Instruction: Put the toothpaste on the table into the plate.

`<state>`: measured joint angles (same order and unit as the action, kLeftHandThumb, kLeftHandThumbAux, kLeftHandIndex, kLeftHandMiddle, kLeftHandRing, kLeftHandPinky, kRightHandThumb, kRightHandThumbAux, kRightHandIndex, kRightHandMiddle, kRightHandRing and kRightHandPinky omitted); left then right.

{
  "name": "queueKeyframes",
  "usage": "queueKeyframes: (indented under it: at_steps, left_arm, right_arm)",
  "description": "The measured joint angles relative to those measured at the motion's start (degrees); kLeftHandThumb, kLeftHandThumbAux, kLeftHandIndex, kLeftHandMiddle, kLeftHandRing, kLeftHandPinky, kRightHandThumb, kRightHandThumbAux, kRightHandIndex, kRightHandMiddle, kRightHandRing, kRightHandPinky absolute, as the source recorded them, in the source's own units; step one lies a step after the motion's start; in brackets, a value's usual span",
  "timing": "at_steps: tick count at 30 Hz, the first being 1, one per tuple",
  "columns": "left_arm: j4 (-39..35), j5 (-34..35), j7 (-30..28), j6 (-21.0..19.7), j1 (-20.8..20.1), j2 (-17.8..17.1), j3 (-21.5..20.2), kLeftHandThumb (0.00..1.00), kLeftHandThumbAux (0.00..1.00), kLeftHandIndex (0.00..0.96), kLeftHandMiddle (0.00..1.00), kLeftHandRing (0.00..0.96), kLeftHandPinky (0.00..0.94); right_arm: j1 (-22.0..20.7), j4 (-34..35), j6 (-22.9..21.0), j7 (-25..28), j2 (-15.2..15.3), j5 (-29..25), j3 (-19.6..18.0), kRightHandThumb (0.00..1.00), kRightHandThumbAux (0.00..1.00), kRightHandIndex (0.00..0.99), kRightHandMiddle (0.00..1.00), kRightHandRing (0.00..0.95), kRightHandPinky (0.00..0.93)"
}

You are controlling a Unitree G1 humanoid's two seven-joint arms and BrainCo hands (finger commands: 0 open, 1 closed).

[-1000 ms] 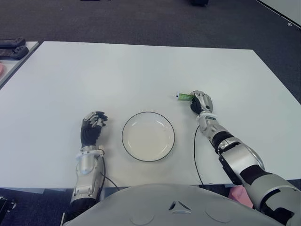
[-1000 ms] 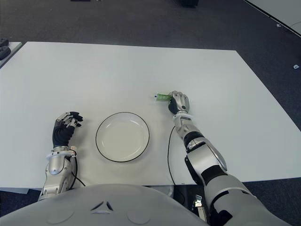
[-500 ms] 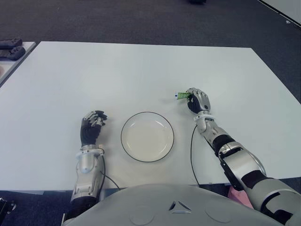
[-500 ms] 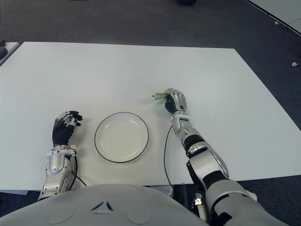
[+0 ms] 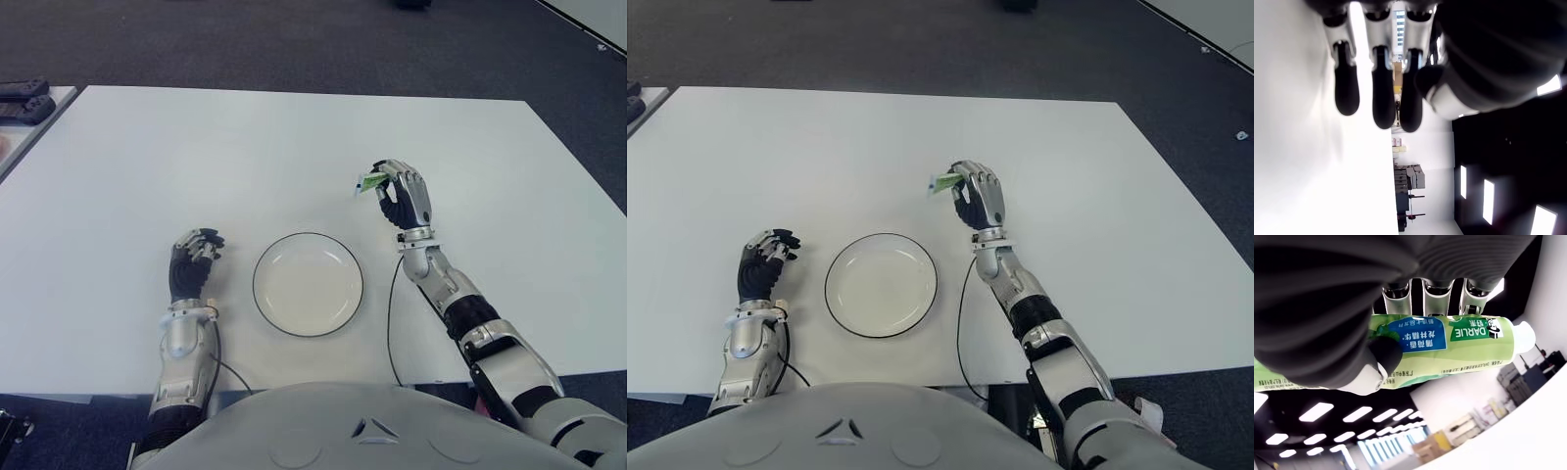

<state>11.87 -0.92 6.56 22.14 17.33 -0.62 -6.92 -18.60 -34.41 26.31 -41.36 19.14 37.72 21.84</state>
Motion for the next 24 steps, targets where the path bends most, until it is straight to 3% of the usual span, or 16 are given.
queueKeyframes:
  at_steps: [10,16,24]
  left_arm:
    - [0.0,-0.2,0.0,-0.6,-0.3,0.2,0.0,0.709,0.723,0.431,0.505,0.501,0.532]
    - [0.2,-0.2,0.0,-0.6,-0.4,0.2,-0.1,0.709,0.723,0.431,0.503,0.499,0.525]
    - [0.3,-0.2,0.0,-0.6,-0.5,0.2,-0.3,0.708,0.723,0.431,0.504,0.499,0.528]
  right_arm:
    - [5.1,10.9,6.1,4.1,-1.1,-0.1,-0.1,0.849,0.68,0.396,0.546,0.865,0.879]
    - [5.8,11.2,12.3,6.7,-0.6,1.2,1.7,0.849,0.679,0.398,0.546,0.862,0.877]
    - [5.8,10.8,17.9,6.5,-0.2,7.7,5.8,0.85,0.678,0.402,0.55,0.873,0.888]
